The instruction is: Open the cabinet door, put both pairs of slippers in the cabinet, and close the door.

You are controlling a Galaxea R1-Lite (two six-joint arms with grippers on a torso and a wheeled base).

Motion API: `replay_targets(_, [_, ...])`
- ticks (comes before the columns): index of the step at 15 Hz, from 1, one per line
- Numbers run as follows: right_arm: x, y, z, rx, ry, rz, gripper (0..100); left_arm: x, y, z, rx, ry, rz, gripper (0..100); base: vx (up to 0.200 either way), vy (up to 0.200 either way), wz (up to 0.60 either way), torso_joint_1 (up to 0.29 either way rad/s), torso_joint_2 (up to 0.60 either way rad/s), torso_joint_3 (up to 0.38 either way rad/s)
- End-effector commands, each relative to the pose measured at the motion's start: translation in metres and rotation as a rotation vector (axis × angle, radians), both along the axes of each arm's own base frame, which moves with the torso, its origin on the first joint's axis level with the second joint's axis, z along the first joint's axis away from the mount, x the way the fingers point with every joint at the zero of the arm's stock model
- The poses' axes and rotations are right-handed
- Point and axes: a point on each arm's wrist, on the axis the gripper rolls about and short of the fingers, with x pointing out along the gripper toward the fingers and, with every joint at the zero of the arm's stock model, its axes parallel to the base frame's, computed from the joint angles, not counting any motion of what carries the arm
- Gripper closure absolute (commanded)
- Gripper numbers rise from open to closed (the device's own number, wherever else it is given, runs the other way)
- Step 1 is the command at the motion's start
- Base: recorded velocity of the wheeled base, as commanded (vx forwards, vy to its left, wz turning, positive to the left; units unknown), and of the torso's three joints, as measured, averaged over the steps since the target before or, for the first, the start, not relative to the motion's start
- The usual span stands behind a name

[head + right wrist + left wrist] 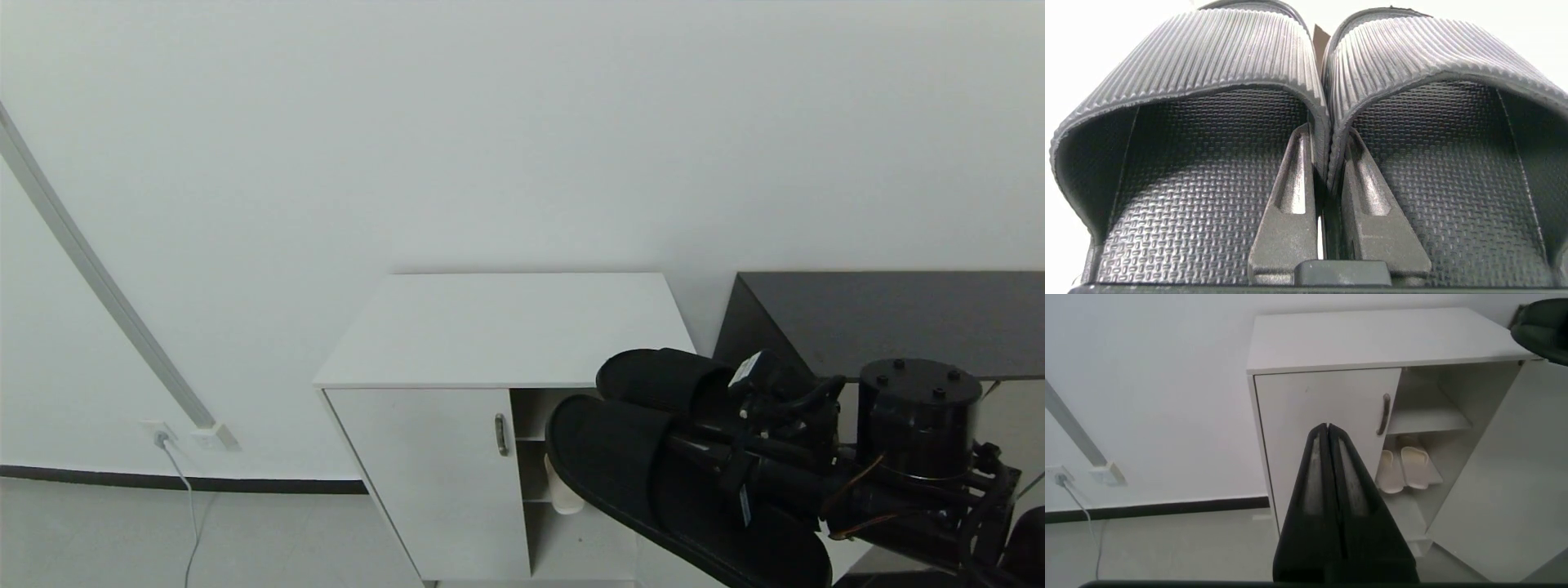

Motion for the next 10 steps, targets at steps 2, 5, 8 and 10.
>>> replay_targets(2, [0.0008, 0.0006, -0.0026, -0.006, 0.008, 0.001, 100, 0.0001, 0.0000, -0.0001, 0.000, 0.002, 0.000, 100, 0.000, 0.000, 0.00, -0.057, 0.11, 0.067])
replay_targets(5, [0.0008, 0.0007, -0.0044, -0.011, 0.011, 0.001, 100, 0.0001, 0.0000, -0.0001, 0.000, 0.002, 0.000, 100, 0.000, 0.000, 0.00, -0.147, 0.33, 0.177])
replay_targets(8, [0.0023, 0.0028, -0.0086, -0.020, 0.024, 0.004, 100, 0.0001, 0.0000, -0.0001, 0.000, 0.002, 0.000, 100, 0.000, 0.000, 0.00, -0.147, 0.34, 0.191])
replay_targets(10, [0.0025, 0.0029, -0.0087, -0.019, 0.022, 0.003, 100, 0.0001, 0.0000, 0.0001, 0.000, 0.001, 0.000, 100, 0.000, 0.000, 0.00, -0.163, 0.36, 0.193])
